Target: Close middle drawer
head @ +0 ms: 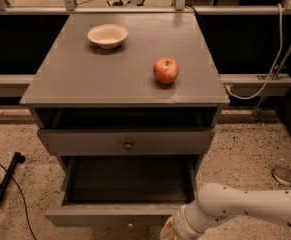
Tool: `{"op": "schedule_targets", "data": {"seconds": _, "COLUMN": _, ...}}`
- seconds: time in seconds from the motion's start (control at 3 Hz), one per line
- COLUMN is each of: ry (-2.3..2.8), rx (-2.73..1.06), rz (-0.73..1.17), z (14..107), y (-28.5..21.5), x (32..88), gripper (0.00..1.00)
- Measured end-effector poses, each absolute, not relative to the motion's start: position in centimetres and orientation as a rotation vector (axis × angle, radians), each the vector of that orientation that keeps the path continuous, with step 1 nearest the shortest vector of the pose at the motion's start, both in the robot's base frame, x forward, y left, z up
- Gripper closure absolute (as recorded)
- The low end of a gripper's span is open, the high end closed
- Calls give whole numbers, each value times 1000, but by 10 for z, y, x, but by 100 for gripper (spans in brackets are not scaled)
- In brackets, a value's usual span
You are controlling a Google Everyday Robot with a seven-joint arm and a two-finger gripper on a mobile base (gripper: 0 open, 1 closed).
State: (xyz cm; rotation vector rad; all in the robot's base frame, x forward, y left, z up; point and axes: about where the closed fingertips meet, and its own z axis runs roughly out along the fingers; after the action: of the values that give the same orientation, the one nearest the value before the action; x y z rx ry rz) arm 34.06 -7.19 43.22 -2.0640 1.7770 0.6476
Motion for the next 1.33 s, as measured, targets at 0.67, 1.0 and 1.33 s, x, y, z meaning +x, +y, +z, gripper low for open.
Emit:
{"op": "schedule_targets", "data": {"seconds": 0.67, "ry": 1758, "rx": -2078, "rz": 643, "z": 404, "y": -74, "x": 331, "gripper": 100}}
{"op": "schedule_targets", "data": {"seconds": 1.0, "ry": 1726, "rx": -2086, "rz": 604, "z": 386, "y": -72, "x": 332, "gripper": 100}}
{"op": "schedule_targets", "data": {"seconds": 1.33, "ry": 1683, "rx": -2093, "rz": 586, "z": 371, "y": -65, "x": 338, "gripper": 100}}
